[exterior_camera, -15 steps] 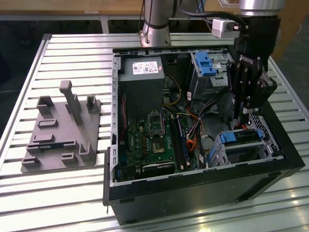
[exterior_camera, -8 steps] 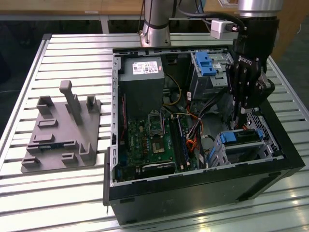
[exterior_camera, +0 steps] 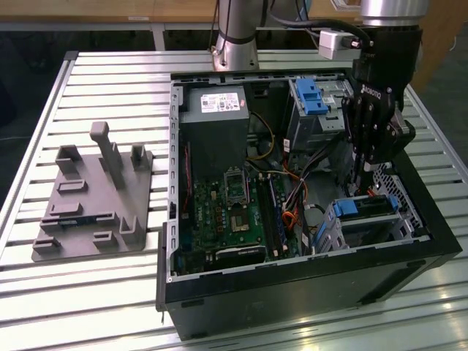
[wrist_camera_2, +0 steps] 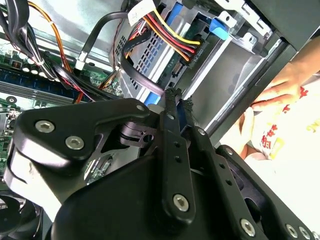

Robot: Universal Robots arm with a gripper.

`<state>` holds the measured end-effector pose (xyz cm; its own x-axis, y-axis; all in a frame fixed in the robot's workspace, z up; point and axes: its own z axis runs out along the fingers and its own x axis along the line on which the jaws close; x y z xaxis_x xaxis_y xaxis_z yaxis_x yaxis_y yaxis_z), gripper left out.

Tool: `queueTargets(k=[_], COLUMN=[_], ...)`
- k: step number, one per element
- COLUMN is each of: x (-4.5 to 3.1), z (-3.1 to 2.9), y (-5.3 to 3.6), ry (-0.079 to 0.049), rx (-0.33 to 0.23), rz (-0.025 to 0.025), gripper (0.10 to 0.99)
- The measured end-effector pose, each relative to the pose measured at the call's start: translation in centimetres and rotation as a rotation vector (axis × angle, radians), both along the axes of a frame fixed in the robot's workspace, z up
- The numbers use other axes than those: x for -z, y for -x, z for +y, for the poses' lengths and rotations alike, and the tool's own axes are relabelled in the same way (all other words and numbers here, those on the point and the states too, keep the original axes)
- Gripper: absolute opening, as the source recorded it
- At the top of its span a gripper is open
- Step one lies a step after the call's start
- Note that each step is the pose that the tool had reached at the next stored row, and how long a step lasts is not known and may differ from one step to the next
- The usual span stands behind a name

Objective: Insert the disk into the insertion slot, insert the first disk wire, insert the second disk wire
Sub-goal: 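Insert the second disk wire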

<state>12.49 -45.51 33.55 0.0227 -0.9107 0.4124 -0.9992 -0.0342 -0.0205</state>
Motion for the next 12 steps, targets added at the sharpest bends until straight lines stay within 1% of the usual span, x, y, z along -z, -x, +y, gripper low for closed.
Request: queueTargets(k=[2,3,5,6,7,9,10,11,12], x=[0.01,0.01,0.0,0.0,0.0,0.0,0.0,0.0,0.0], z=[0.0,0.0,0.0,0.0,0.0,0.01,0.01,0.01,0.02], y=[-0.12,-0.39,-0.85,-1.05,-1.22,-1.5,-1.63,-1.77,-1.91], ry=[0.0,0.0,0.0,0.0,0.0,0.0,0.0,0.0,0.0], rx=[0.0,0.0,0.0,0.0,0.0,0.0,0.0,0.0,0.0], rz=[0.0,0.0012,0.0075,0.0122,0.0188,0.035,0.0411,0.0463,0.0487], gripper=[0.192,0.192,0.192,0.192,0.192,0.192,0.192,0.192,0.192])
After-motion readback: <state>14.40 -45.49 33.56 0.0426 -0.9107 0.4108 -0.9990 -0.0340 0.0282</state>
